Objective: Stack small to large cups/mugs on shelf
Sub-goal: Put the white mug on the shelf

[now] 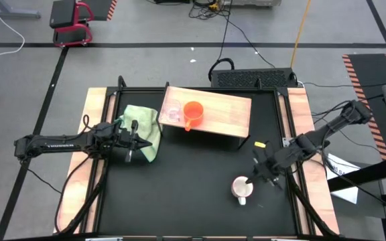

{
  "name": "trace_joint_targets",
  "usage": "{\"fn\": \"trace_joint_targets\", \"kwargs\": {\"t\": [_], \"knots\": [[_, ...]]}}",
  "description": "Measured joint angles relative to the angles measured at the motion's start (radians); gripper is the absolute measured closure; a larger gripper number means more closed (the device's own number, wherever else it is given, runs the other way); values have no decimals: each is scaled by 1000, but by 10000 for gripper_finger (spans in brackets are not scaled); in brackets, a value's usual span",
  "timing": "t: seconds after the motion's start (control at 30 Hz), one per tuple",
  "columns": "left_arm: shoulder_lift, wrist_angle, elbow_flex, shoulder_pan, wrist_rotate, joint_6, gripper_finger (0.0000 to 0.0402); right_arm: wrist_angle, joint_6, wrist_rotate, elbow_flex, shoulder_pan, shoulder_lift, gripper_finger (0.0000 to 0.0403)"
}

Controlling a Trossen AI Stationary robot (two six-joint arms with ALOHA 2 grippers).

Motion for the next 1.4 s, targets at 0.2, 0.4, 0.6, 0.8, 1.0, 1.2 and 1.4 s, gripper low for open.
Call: {"fn": "trace_joint_targets", "kwargs": {"t": [0.2,0.4,0.6,0.8,1.0,1.2,1.4], "knots": [[0,1,0,0,0,12,399,-201,61,0,143,-9,143,403],[0,5,0,0,0,9,400,-288,97,-4,203,-9,196,403],[0,8,1,0,0,8,400,-284,94,-3,203,-10,204,376],[0,8,1,0,0,7,397,-301,94,-1,204,-35,228,308],[0,8,1,0,0,8,395,-318,83,-5,204,-81,271,247],[0,7,1,0,0,8,399,-354,91,-34,204,-103,315,229],[0,7,1,0,0,8,397,-355,101,-56,204,-106,329,230]]}}
